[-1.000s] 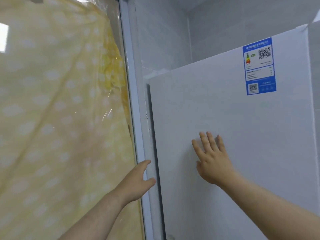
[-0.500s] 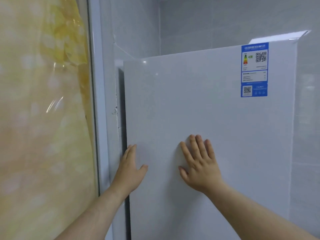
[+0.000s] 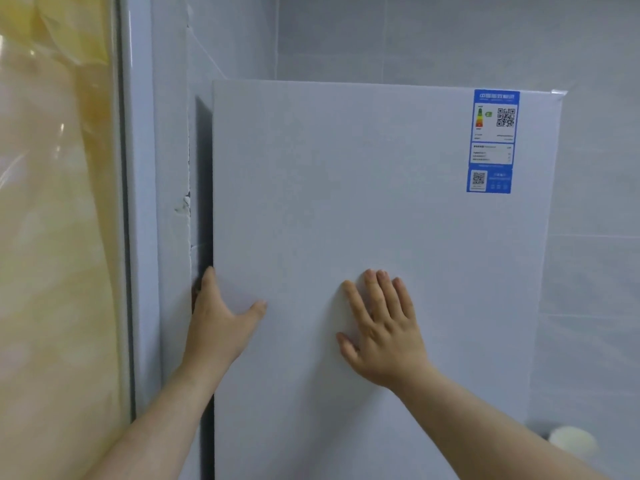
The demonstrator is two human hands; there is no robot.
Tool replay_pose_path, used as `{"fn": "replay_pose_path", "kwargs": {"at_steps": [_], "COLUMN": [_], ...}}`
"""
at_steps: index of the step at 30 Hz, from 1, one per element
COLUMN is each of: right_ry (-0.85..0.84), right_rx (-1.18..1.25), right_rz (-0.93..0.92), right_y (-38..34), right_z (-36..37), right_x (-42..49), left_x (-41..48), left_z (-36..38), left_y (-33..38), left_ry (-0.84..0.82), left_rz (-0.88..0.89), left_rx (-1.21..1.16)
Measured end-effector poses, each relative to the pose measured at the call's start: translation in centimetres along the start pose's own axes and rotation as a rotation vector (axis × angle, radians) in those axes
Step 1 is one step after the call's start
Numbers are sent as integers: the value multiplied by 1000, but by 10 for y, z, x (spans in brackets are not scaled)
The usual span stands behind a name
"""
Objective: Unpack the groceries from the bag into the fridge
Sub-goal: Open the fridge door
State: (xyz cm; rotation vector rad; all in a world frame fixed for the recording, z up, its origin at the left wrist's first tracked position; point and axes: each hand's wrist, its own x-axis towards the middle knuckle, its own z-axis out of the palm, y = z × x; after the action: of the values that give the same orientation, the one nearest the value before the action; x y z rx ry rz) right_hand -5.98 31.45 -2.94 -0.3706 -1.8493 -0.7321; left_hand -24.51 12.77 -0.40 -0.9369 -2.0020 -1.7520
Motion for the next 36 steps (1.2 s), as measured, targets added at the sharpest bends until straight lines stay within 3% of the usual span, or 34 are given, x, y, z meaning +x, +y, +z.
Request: {"fn": "replay_pose_path", "kwargs": {"at_steps": [8,21,25,36], "right_ry": [-18,-214,-189,-314], "right_rx": [-13,-2,34,171], "right_rz": [12,34,21,57], "right_y": [-1,-6,-6,-6], "right_z": [-1,-21,-32,-97], "right_x": [-1,-1,-4,-12], "left_x": [1,-4,-18,-86], "left_z": [4,-8,-19,-59], "left_y": [-5,10,11,46], "left_ry": [18,-21,2,58], "left_rz": [-31,-143,-134,-144], "left_rx": [40,72,91,127]}}
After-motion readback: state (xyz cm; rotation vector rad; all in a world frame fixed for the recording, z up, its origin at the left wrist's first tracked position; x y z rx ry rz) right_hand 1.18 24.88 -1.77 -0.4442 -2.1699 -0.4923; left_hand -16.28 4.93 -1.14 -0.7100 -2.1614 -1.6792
